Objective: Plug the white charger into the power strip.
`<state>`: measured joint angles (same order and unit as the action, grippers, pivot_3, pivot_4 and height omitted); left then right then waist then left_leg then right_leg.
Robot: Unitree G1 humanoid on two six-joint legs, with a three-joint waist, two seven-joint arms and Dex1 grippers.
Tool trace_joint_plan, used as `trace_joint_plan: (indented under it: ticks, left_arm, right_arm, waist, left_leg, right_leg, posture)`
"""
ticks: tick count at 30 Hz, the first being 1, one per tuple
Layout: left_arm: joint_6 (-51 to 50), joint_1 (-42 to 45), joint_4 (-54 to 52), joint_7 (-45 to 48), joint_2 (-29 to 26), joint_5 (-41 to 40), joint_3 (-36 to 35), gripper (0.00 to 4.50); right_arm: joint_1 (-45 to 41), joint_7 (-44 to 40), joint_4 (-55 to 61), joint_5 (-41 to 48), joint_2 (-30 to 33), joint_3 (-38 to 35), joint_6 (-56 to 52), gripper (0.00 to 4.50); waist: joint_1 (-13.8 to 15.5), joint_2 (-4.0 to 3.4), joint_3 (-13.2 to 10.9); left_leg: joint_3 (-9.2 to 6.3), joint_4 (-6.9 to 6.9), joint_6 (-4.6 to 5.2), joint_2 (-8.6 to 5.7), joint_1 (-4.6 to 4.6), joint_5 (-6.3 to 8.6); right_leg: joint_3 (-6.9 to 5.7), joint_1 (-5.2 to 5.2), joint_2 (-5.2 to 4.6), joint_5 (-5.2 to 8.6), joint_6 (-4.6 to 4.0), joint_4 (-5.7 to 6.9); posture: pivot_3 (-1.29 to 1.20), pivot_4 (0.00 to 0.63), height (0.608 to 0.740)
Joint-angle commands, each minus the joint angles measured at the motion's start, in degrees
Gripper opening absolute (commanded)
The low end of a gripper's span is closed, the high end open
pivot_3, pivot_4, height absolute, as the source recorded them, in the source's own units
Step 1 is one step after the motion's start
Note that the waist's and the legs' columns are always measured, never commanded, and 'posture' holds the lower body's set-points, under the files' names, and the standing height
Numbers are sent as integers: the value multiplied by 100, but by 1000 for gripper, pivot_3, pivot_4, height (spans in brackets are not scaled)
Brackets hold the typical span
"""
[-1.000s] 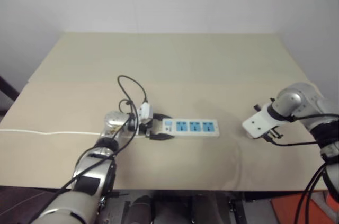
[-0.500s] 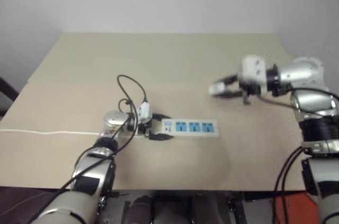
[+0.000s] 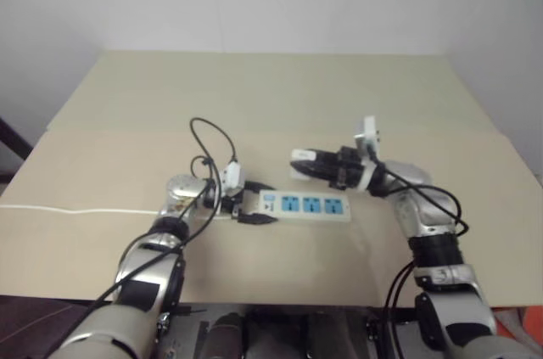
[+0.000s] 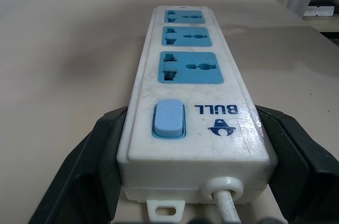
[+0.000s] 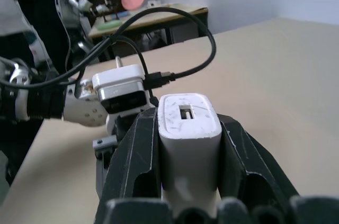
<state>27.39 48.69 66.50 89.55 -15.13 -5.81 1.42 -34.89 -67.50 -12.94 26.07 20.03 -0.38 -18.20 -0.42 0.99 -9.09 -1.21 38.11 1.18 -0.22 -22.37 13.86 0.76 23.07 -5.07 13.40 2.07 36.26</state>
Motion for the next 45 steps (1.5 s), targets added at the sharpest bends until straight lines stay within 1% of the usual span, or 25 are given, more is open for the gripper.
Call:
trace_joint_plan:
  ticks: [1,4,9,16,29,36,40,45]
  left_arm:
    - [-20,31,-125,29,-37,43,55,3278]
    - [-45,20,-133,55,-38,25,46,3278]
    - [-25,14,-132,40,-46,37,49,3278]
    - [-31,19,-126,53,-76,36,43,3278]
    - [0,-7,-139,29,-79,41,46,3278]
    - [-16,-8,-136,62,-63,25,42,3278]
    - [-23,7,-128,78,-77,21,34,3278]
    - [-202,19,-182,151,-69,-138,-83,3278]
  right_arm:
    - [-25,-147,-225,-20,-163,88,411,1125]
    - [49,-262,-452,-191,-313,201,980,1125]
    - [43,-397,-860,-344,-448,346,1291,1125]
    - [15,-466,-1100,-338,-473,341,1421,1125]
    - [112,-475,-1446,-410,-223,243,1649,1125]
    - [171,-554,-1537,-419,-283,295,1712,1125]
    - [185,-813,-1898,-390,-355,291,1964,1125]
    - [109,-793,-2461,-575,-393,329,2365,1125]
  waist:
    - [-6,0,0]
    - [-21,0,0]
    - [-30,0,0]
    - [-32,0,0]
    - [-35,0,0]
    - [-30,0,0]
    - [-32,0,0]
    - [-38,0,0]
  left_leg:
    - [0,0,0,0,0,0]
    - [2,0,0,0,0,0]
    - [1,0,0,0,3,0]
    - [-1,0,0,1,3,0]
    - [-1,0,0,2,4,0]
    - [-1,0,0,2,4,0]
    - [0,0,0,2,4,0]
    - [1,0,0,2,10,0]
  right_leg:
    - [0,0,0,0,0,0]
    - [0,-1,0,0,0,-1]
    - [1,-2,1,0,0,-1]
    - [1,-1,1,0,0,0]
    - [1,-1,3,0,0,-1]
    - [1,-2,2,0,0,-1]
    - [1,-3,2,0,0,-2]
    - [1,-8,2,0,0,-4]
  posture:
    - [0,150,740]
    - [0,150,740]
    - [0,150,740]
    - [0,150,740]
    - [0,150,740]
    - [0,150,740]
    - [0,150,740]
    - [0,150,740]
